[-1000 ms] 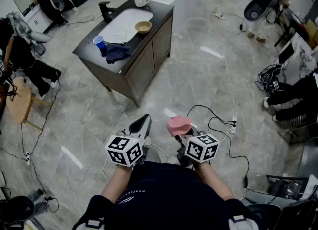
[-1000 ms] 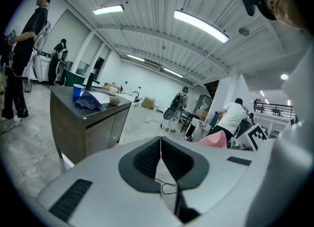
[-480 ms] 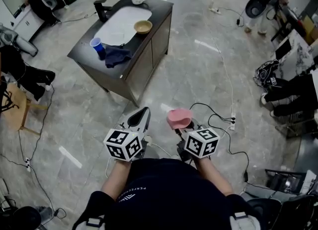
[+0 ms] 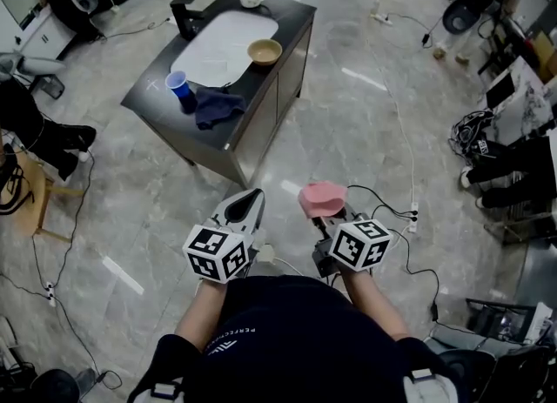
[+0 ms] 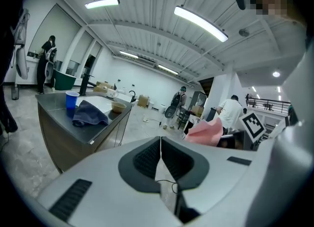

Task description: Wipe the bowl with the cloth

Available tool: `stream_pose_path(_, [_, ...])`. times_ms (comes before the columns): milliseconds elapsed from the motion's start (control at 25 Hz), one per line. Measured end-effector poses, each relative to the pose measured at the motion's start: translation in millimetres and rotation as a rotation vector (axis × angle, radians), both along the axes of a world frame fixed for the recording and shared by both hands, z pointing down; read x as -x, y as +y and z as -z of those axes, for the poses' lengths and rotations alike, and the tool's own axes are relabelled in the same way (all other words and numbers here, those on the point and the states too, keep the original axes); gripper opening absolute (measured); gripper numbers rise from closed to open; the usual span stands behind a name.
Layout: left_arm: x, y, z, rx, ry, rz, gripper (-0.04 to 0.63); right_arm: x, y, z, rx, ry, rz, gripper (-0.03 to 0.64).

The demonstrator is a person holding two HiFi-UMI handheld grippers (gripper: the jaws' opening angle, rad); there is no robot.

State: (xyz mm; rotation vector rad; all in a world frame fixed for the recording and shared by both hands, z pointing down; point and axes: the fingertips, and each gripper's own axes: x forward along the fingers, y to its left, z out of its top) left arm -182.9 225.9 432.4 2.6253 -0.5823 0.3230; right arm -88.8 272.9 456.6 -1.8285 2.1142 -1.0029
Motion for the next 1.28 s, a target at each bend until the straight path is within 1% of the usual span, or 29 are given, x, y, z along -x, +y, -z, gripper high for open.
stream_pose_path(160, [9,-19,-2,0.017,0.02,-0.037,0.011,8,-26,-2,-0.004,-0.026,-0.016,0.049])
stream_pose_path(320, [16,-37,-2,0.027,0.043,-0.077,0.011,23,-49,-5,0.003,-0.021,-0.012,0.049])
stream_pose_path(440, [16,-43,-6,0.028,0.037,-0.117,0.011,32,-56,-9,0.022,-0.018,-0.016,0.049])
stream_pose_path(600, [8,-52,-9,0.024,0.03,-0.152,0.011,29,-56,-16,0.061,-0.013,-0.036,0.049])
stream_pose_path(800, [-9,-64,-13,0.021,0.022,-0.182,0.011,10,-66,-19,0.075,-0.011,-0.052,0.049])
stream_pose_path(960, [-24,-83,-7,-0.019,0.021,-0.162,0.011,-11,-89,-18,0.051,-0.019,-0.042,0.049])
stream_pose_path(1160, [-58,-106,5,-0.032,0.059,-0.156,0.011,-51,-120,-9,0.022,-0.02,-0.018,0.049])
stream_pose_path(1280, [-81,-120,5,-0.045,0.048,-0.15,0.011,-74,-137,-6,0.013,-0.019,0.0,0.049])
